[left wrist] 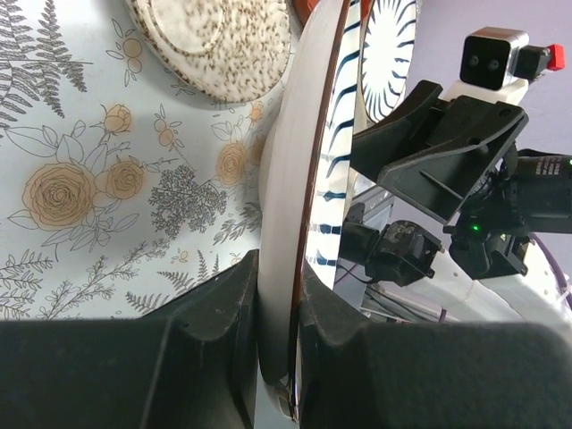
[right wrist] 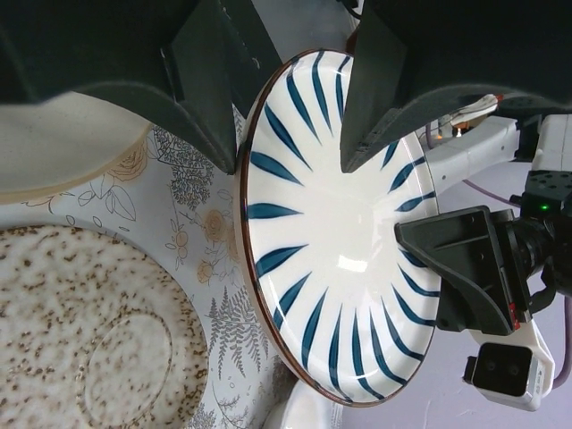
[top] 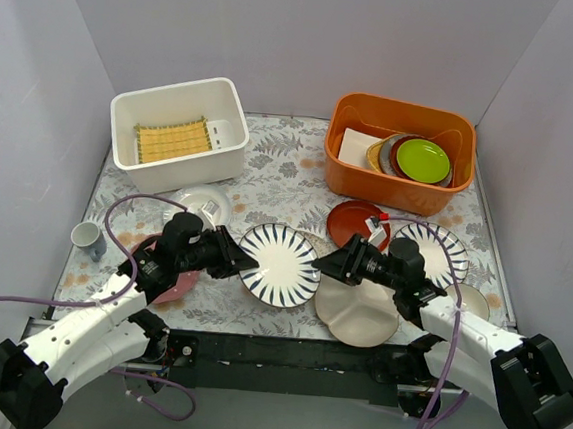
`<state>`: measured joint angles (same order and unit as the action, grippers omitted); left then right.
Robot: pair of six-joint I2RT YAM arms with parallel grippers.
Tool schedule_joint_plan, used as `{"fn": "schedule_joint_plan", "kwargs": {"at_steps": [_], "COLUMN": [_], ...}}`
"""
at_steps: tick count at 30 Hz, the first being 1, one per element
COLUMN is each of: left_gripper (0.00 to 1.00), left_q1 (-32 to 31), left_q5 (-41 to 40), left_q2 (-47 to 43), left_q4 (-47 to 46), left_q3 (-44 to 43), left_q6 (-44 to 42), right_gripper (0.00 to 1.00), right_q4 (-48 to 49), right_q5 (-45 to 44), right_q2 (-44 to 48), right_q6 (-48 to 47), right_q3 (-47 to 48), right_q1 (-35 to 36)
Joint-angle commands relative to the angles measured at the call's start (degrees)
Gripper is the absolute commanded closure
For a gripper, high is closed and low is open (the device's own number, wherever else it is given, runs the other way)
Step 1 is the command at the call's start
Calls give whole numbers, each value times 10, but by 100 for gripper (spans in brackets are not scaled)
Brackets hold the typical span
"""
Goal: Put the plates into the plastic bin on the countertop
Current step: Place the plate in the plastic bin.
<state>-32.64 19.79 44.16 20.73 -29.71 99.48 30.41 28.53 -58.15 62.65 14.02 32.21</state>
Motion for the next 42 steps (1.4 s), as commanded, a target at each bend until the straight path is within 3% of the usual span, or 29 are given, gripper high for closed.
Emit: {"fn": "schedule_joint_plan", "kwargs": {"at_steps": [1, 10, 24, 42], "left_gripper": [100, 100, 100, 100], "left_q1": [0, 0, 0, -1], "left_q5": [-27, -32, -35, -21], "left_q2": [0, 15, 49, 154], "left_q4": [-10, -12, -14, -18], "left_q3": [-35, -54, -102, -211], "left_q6": [-1, -5, -20, -69], "right_gripper": [40, 23, 16, 5], "right_q4": [20, -33, -68, -86], "right_q5": [21, 7, 7, 13], "right_q2": [27, 59, 83, 111], "right_q6": [-12, -39, -57, -86], "right_q3": [3, 4, 7, 14], "right_q1": [-8, -24, -41, -50]}}
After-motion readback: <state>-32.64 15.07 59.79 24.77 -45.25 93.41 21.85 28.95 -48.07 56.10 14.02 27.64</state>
